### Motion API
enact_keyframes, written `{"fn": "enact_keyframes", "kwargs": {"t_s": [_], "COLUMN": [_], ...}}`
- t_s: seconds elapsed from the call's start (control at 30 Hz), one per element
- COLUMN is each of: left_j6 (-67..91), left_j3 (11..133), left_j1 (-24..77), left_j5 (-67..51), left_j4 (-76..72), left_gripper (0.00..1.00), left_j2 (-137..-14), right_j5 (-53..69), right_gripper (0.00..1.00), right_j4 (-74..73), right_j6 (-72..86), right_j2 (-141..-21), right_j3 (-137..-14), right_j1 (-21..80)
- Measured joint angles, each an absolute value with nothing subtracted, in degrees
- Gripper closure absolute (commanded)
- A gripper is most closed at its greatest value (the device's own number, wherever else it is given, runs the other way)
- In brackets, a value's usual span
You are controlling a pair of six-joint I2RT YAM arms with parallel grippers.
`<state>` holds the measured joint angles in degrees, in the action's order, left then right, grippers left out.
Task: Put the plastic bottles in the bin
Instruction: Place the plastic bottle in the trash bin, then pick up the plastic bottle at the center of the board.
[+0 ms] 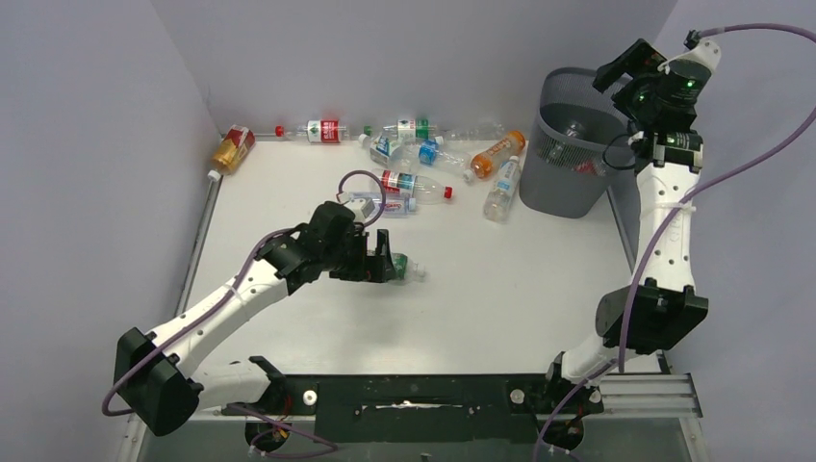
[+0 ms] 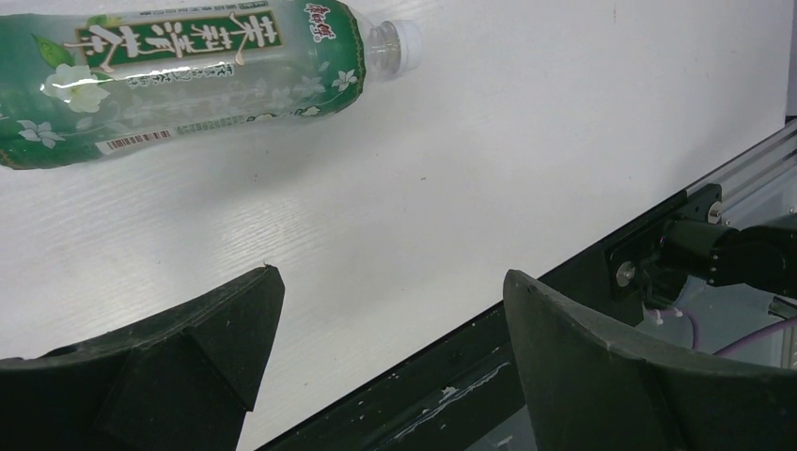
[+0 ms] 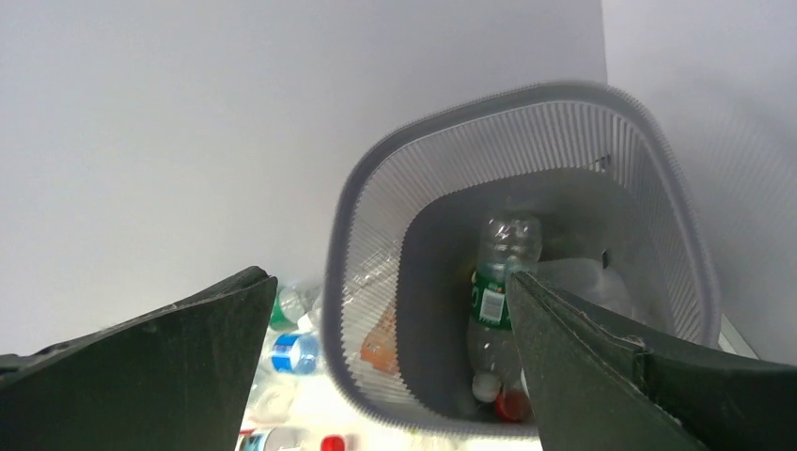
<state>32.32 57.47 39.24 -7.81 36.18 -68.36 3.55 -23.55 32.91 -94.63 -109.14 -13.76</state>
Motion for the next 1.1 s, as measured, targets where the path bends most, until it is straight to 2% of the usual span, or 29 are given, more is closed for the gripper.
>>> {"fn": "enact_keyframes", "kwargs": {"t_s": [0.47, 0.77, 1.1], "left_j6": [44.71, 61.39, 73.32], "left_j3": [56.55, 57.04, 59.7], "left_j1": [35.66, 34.76, 33.47], "left_j5": [-5.3, -1.39, 2.5], "left_j4": [35.99, 36.25, 35.77], "left_gripper": [0.11, 0.1, 0.07], "left_j2": [-74.81, -84.88, -86.67], "right_j5": [3.64, 3.53, 3.6], "right_gripper": [0.0, 0.0, 0.0], "right_j4": [-28.27, -32.99, -34.63], "right_j6": [30.55, 30.35, 30.22], "right_j2": [-73.08, -68.25, -64.9], "right_j3": [-94.13, -86.54, -81.76], "right_j1": [0.75, 7.07, 9.85]}}
